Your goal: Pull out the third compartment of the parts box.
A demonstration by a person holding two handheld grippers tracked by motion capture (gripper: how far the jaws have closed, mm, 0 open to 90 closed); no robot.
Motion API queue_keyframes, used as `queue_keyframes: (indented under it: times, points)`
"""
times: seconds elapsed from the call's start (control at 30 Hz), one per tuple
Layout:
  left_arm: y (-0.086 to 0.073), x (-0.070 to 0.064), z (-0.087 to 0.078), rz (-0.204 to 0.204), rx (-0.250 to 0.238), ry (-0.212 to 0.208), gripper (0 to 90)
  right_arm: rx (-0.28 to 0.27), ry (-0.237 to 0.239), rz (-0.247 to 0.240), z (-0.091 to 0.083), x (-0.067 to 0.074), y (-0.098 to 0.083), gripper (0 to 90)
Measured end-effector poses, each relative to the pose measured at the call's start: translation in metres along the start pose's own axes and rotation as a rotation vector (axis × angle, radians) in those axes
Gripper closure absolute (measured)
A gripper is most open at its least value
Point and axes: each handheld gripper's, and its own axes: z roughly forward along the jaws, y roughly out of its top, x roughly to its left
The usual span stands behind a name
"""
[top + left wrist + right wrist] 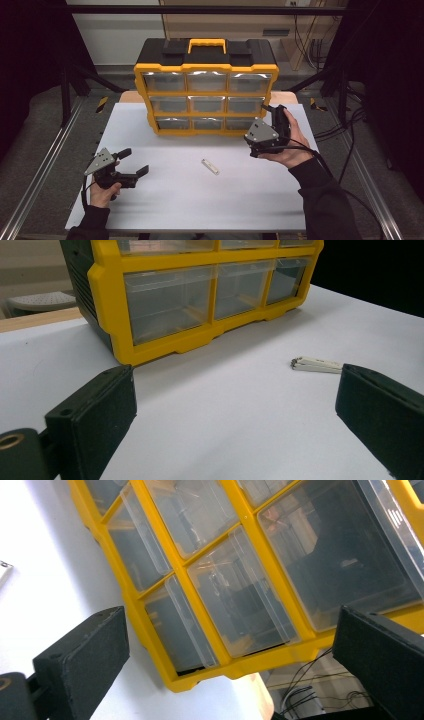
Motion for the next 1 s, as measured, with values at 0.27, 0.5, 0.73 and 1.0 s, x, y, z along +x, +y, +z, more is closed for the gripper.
queue_keyframes:
  times: [0.27, 0.5, 0.73, 1.0]
  points:
    - [0.0, 0.0, 0.001, 0.003, 0.005, 0.001, 2.7, 0.004, -0.018, -0.055, 0.004, -0.002, 0.004, 2.0]
    - [0.0, 0.0, 0.001, 0.005, 0.007, 0.001, 2.7, -0.007, -0.035, -0.116, 0.008, -0.004, 0.011, 1.6]
    - [0.0, 0.0, 0.001, 0.006, 0.009, 0.003, 2.7, -0.019, -0.056, -0.16, 0.012, -0.008, 0.015, 1.3]
    - [0.0, 0.0, 0.001, 0.007, 0.008, 0.004, 2.7, -0.028, -0.084, -0.218, 0.016, -0.011, 0.022, 0.7]
